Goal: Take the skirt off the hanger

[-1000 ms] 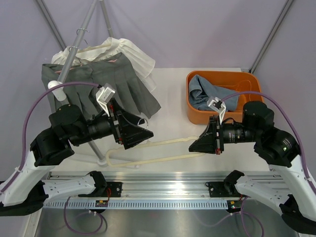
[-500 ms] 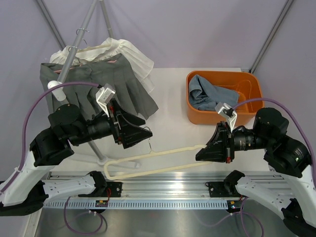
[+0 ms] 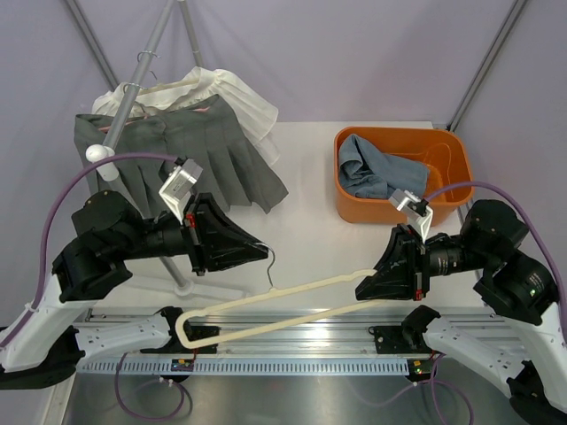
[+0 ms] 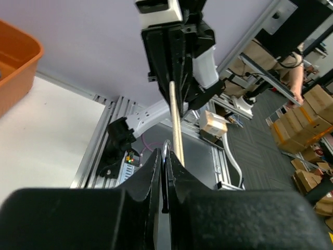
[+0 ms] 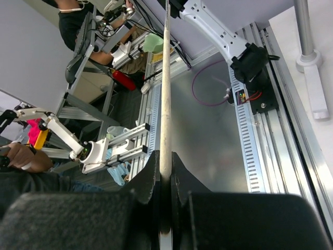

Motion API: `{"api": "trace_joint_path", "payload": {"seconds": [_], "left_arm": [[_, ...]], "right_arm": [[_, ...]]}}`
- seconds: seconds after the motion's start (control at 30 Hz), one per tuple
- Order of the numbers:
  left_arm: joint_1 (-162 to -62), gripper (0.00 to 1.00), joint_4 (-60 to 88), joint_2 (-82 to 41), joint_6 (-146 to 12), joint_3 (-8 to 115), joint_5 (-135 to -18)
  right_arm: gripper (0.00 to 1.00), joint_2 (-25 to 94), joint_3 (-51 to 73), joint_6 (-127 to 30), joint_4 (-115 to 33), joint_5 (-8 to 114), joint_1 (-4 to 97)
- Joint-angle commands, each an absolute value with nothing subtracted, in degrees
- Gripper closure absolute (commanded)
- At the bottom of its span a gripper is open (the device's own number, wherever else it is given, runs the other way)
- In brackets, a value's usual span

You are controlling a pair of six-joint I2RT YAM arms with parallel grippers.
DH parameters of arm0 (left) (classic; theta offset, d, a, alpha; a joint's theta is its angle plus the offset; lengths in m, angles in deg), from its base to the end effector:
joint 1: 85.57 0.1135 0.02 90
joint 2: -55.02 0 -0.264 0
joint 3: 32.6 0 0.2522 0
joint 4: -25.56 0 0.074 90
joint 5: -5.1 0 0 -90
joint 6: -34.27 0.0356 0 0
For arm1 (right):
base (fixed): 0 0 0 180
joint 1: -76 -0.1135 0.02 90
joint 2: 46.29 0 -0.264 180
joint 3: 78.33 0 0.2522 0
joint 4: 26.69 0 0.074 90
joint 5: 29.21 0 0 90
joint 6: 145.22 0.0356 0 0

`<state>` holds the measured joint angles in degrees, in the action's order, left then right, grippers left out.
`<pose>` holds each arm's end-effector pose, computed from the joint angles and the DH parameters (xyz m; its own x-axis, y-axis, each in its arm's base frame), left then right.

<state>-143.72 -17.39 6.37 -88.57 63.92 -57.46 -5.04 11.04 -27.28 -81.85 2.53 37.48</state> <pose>0.0494 -0.1106 0.5078 -0.5022 -0.1037 -0.8585 0.8615 0.0263 -0.5071 0.0452 0.0747 0.4640 -0.5476 -0.1209 -0.8279 -0.8279 -0.0650 0.5571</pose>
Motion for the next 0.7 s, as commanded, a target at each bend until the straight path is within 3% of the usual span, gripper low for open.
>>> {"api": "trace_joint_path", "payload": {"seconds": [0.0, 0.03, 0.07, 0.4, 0.57, 0.67], "left_arm": [[-143.7, 0.84, -12.6, 7.1, -89.0, 63.3, -52.0], [-143.7, 0.7, -12.9, 7.3, -89.2, 63.5, -52.3], [-143.7, 0.02, -13.5, 7.7, -89.4, 63.6, -54.2], [-143.7, 0.01, -18.5, 10.7, -86.1, 69.1, -68.6], [-143.7, 0.01, -18.7, 10.1, -84.6, 72.7, -71.8], [-143.6, 0.01, -11.6, 11.1, -83.9, 72.0, -72.7]], "right_arm": [[1.0, -5.9, 11.0, -24.8, -75.0, -2.0, 37.3], [1.0, -5.6, 11.4, -25.2, -75.5, -1.9, 37.2], [1.0, -5.4, 11.7, -26.6, -77.6, -1.2, 37.2], [1.0, -4.9, 18.7, -36.9, -95.8, 11.6, 37.3], [1.0, -6.4, 20.0, -38.1, -101.1, 26.5, 37.2], [1.0, -6.2, 19.0, -39.3, -98.8, 34.4, 37.2]]}}
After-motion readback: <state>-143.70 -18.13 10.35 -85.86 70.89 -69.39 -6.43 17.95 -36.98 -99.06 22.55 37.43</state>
